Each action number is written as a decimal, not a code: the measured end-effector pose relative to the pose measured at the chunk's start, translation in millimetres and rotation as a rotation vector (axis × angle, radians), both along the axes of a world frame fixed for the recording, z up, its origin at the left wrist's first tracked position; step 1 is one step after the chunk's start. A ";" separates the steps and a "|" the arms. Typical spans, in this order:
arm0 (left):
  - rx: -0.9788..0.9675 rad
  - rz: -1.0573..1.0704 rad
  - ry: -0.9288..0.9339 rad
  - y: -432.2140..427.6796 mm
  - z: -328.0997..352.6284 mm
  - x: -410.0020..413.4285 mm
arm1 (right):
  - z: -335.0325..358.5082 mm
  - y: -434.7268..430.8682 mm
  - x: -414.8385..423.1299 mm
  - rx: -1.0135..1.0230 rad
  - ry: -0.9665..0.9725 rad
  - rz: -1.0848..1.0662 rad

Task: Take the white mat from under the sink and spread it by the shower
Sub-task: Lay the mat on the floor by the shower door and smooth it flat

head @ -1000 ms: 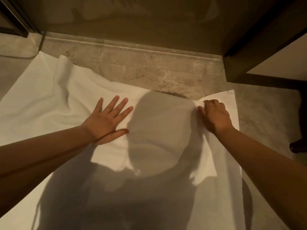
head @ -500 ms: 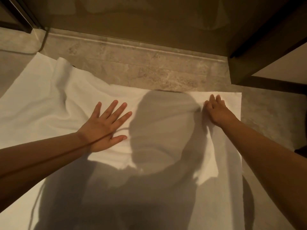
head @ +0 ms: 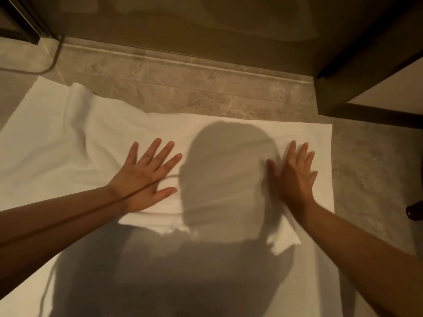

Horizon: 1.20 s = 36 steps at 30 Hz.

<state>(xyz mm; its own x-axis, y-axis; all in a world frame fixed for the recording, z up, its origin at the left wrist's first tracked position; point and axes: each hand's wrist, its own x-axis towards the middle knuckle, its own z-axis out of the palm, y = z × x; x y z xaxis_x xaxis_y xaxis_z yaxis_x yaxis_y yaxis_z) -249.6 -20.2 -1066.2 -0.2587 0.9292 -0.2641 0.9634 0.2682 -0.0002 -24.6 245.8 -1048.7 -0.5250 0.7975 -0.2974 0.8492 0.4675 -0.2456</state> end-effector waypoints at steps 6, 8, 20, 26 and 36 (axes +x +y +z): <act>0.016 0.007 0.002 11.2 -1.3 -5.6 | -15.2 -16.5 30.2 0.017 -0.205 0.101; 0.016 0.023 -0.007 17.3 -1.0 -6.3 | -16.9 -4.6 29.2 0.018 -0.209 0.122; 0.081 0.102 -0.062 37.9 -8.5 -6.4 | -21.5 24.9 33.9 0.021 -0.228 0.108; 0.093 0.104 -0.074 50.2 -11.5 -3.4 | -22.4 33.2 40.3 0.028 -0.238 0.101; 0.121 0.089 -0.102 64.0 -19.5 -0.3 | -14.9 42.2 46.5 0.006 -0.288 0.103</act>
